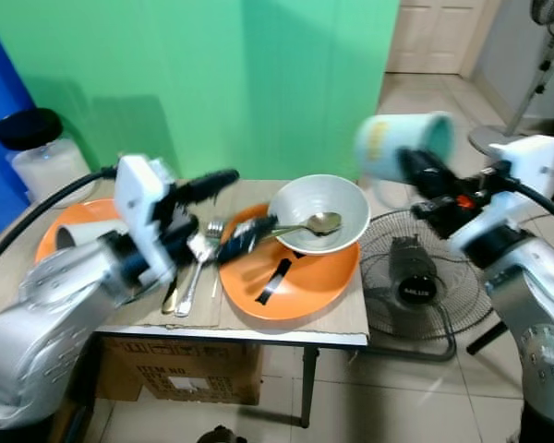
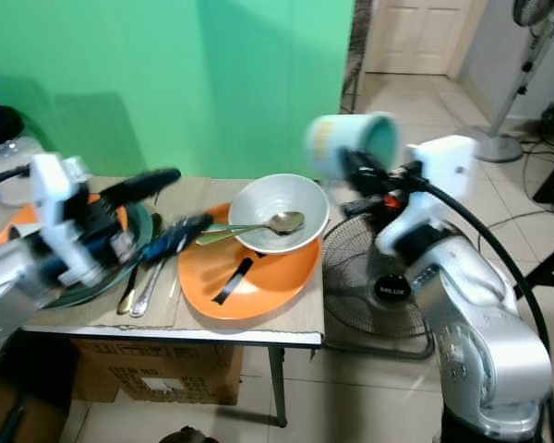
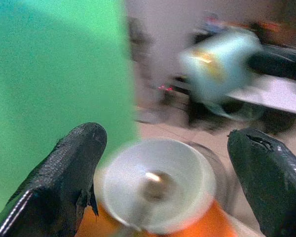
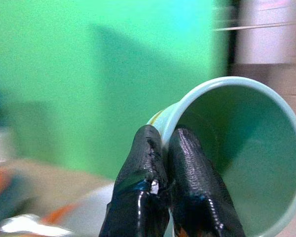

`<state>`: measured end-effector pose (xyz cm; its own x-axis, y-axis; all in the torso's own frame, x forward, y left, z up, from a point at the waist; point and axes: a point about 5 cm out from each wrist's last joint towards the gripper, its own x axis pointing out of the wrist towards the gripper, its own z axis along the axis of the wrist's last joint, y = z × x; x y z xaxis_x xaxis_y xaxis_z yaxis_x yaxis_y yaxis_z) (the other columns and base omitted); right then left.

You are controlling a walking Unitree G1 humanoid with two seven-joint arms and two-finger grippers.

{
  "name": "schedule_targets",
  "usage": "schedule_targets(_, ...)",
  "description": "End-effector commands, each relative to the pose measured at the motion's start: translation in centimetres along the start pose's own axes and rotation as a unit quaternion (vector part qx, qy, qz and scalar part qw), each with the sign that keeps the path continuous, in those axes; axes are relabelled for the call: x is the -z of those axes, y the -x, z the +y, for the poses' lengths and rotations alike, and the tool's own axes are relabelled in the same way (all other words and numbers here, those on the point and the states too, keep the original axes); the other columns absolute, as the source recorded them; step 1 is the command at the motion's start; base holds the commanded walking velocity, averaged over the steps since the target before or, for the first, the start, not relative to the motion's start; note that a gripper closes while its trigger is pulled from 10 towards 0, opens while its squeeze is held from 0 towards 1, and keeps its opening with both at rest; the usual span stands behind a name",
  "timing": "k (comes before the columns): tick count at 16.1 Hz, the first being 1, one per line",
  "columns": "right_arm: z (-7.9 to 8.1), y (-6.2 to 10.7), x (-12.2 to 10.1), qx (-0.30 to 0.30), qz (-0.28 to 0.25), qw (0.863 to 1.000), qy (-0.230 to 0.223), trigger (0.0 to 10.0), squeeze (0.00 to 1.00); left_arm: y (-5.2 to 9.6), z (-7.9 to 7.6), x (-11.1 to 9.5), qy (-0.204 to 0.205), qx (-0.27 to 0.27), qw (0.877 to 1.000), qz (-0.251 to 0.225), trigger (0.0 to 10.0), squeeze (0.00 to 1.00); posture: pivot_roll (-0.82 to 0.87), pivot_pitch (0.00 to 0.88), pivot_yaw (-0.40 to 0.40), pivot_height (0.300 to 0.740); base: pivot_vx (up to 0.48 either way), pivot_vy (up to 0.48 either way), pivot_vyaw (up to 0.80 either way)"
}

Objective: Setting the table

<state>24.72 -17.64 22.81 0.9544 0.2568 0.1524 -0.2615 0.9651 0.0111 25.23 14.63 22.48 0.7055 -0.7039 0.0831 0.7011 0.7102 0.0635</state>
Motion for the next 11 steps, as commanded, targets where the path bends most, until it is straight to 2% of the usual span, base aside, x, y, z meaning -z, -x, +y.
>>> schedule_targets(1, -0.8, 0.6, 0.1, 0.067, -0.011, 0.997, 0.028, 0.0, 0.0, -1.2, 0.4, 0.5, -0.023, -0.047, 0.999, 0.009, 10.0, 0.05, 0.03, 0.0, 0.074, 0.74, 0.0, 0.0, 0.0)
schedule_targets(2, -1.3, 1.0, 0.6, 0.104, -0.01, 0.994, 0.035, 0.0, 0.0, -2.1, 0.1, 0.6, -0.026, -0.056, 0.998, 0.002, 10.0, 0.05, 0.02, 0.0, 0.088, 0.74, 0.0, 0.0, 0.0)
schedule_targets(4, -1.8, 1.2, 1.5, 0.146, 0.008, 0.988, 0.041, 0.0, 0.0, -3.4, 0.2, 1.4, -0.039, -0.078, 0.996, 0.021, 10.0, 0.04, 0.01, 0.0, 0.096, 0.74, 0.0, 0.0, 0.0)
schedule_targets(5, -1.5, 1.0, 2.0, 0.158, 0.025, 0.984, 0.072, 6.9, 0.0, -4.1, 0.8, 2.4, -0.064, -0.112, 0.991, 0.045, 10.0, 0.01, -0.01, 0.0, 0.103, 0.74, 0.0, 0.0, 0.0)
schedule_targets(6, -1.2, 0.9, 2.2, 0.16, 0.035, 0.984, 0.074, 10.0, 0.0, -4.3, 1.2, 2.6, -0.074, -0.139, 0.987, 0.035, 10.0, 0.0, -0.01, 0.0, 0.104, 0.74, 0.0, 0.0, 0.0)
schedule_targets(7, -1.1, 0.9, 2.1, 0.164, 0.021, 0.983, 0.083, 10.0, 0.0, -4.3, 1.7, 3.1, -0.078, -0.168, 0.982, 0.041, 10.0, 0.0, -0.01, 0.0, 0.104, 0.74, 0.0, 0.0, 0.0)
schedule_targets(8, -0.8, 0.8, 2.6, 0.161, 0.039, 0.982, 0.095, 10.0, 0.0, -4.0, 2.1, 3.1, -0.086, -0.2, 0.975, 0.04, 10.0, 0.0, -0.01, 0.0, 0.102, 0.74, 0.0, 0.0, 0.0)
schedule_targets(10, -0.8, 1.0, 3.1, 0.175, 0.046, 0.979, 0.09, 10.0, 0.0, -3.8, 2.0, 2.9, -0.084, -0.215, 0.973, 0.026, 10.0, 0.0, 0.01, 0.0, 0.092, 0.74, 0.0, 0.0, -0.8)
schedule_targets(11, -1.0, 1.0, 3.2, 0.192, 0.048, 0.975, 0.104, 10.0, 0.0, -3.7, 1.8, 3.0, -0.083, -0.218, 0.972, 0.025, 10.0, 0.0, 0.01, 0.0, 0.088, 0.74, 0.0, 0.0, -0.8)
